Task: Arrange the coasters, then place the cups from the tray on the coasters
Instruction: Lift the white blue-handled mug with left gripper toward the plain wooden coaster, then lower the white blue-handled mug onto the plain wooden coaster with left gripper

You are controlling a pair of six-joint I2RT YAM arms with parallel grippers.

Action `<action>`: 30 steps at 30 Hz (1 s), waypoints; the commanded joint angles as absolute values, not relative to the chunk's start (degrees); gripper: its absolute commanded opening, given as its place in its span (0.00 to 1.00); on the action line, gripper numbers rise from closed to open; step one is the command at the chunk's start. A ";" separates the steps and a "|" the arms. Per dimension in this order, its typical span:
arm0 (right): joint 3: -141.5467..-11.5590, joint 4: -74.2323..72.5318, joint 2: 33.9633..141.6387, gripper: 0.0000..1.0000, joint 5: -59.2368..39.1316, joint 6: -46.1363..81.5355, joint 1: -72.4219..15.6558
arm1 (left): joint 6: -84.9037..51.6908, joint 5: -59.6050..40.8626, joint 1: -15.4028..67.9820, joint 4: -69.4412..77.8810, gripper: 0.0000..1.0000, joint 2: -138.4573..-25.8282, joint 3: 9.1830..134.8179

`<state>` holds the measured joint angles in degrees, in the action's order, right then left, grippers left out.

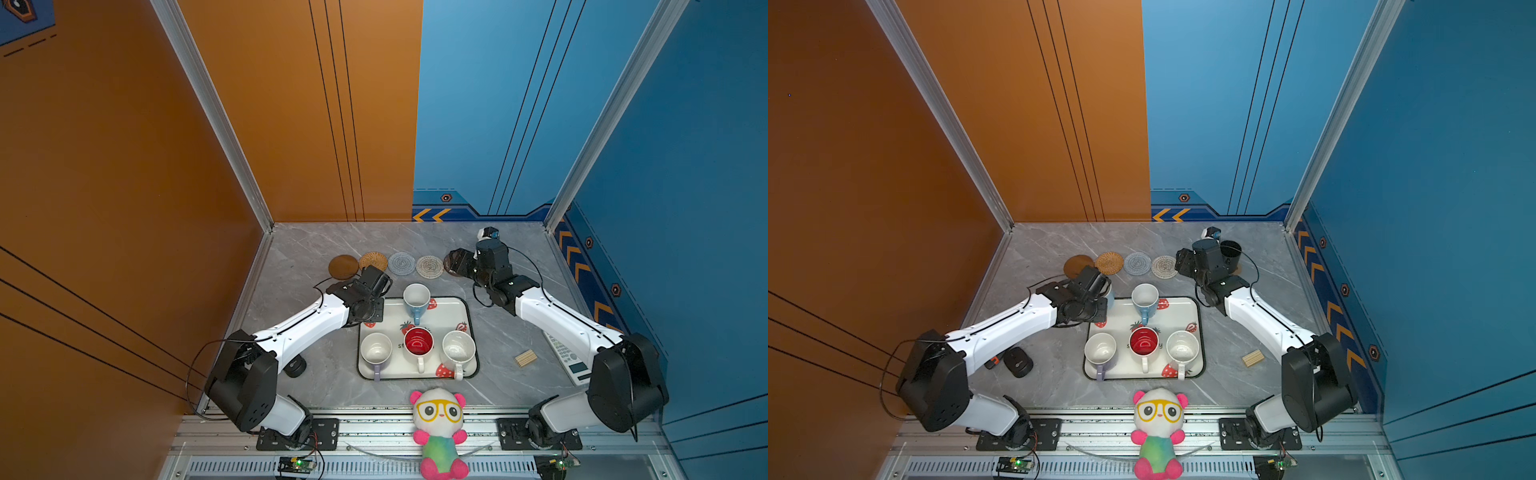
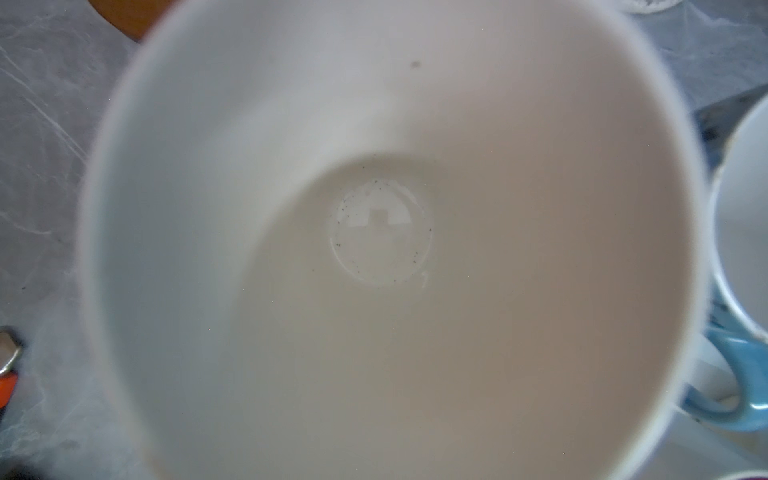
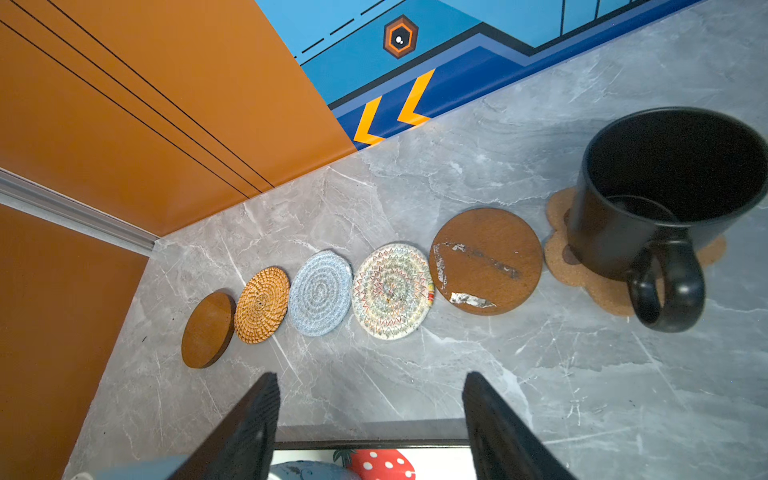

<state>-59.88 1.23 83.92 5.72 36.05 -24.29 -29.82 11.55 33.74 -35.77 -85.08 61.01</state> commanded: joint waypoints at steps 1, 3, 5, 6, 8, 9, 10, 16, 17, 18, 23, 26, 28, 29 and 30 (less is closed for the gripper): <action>-59.12 -0.50 84.57 0.69 4.08 36.49 -23.73 | -28.76 13.67 31.38 -35.16 0.00 -84.31 65.07; -59.12 -0.68 84.78 0.69 3.69 36.61 -23.73 | -28.21 13.99 30.17 -35.15 0.00 -85.05 66.32; -58.97 -1.07 84.92 0.69 3.18 36.61 -23.73 | -27.52 14.39 28.67 -35.16 0.00 -86.13 68.08; -59.04 -1.27 85.06 0.69 2.96 36.69 -23.73 | -27.30 14.50 28.09 -35.07 0.00 -86.67 68.84; -59.01 -1.54 85.25 0.69 2.47 36.75 -23.64 | -26.32 15.21 26.96 -35.07 0.00 -88.05 71.00; -59.01 -1.64 85.34 0.69 2.32 36.80 -23.60 | -25.77 15.75 26.45 -35.11 0.00 -88.82 71.92; -58.96 -1.67 85.42 0.68 2.28 36.79 -23.56 | -25.05 16.37 25.84 -35.15 0.00 -89.81 73.08; -57.82 -2.41 85.41 0.69 1.58 37.06 -22.38 | -22.88 19.03 22.14 -35.38 0.00 -95.41 78.41; -57.69 -2.61 85.42 0.69 1.40 37.13 -22.12 | -22.53 19.29 21.76 -35.38 0.00 -96.44 79.55; -57.62 -2.60 85.43 0.69 1.26 37.14 -21.86 | -22.15 19.54 21.47 -35.41 0.00 -97.39 80.51; -56.86 -2.90 85.42 0.68 0.97 37.47 -20.94 | -21.19 19.66 19.62 -35.41 0.00 -102.75 85.31; -56.65 -2.94 85.34 0.68 0.75 37.47 -20.52 | -21.18 19.34 18.55 -35.33 0.00 -105.61 87.45; -56.51 -2.81 85.34 0.68 0.75 37.48 -20.26 | -21.27 19.49 17.91 -35.25 0.00 -107.03 88.43; -56.43 -2.82 85.34 0.68 0.78 37.52 -20.17 | -21.31 19.37 17.64 -35.09 0.00 -107.41 88.66; -56.38 -2.84 85.30 0.68 0.79 37.55 -20.04 | -21.43 19.34 17.29 -34.91 0.00 -107.77 88.83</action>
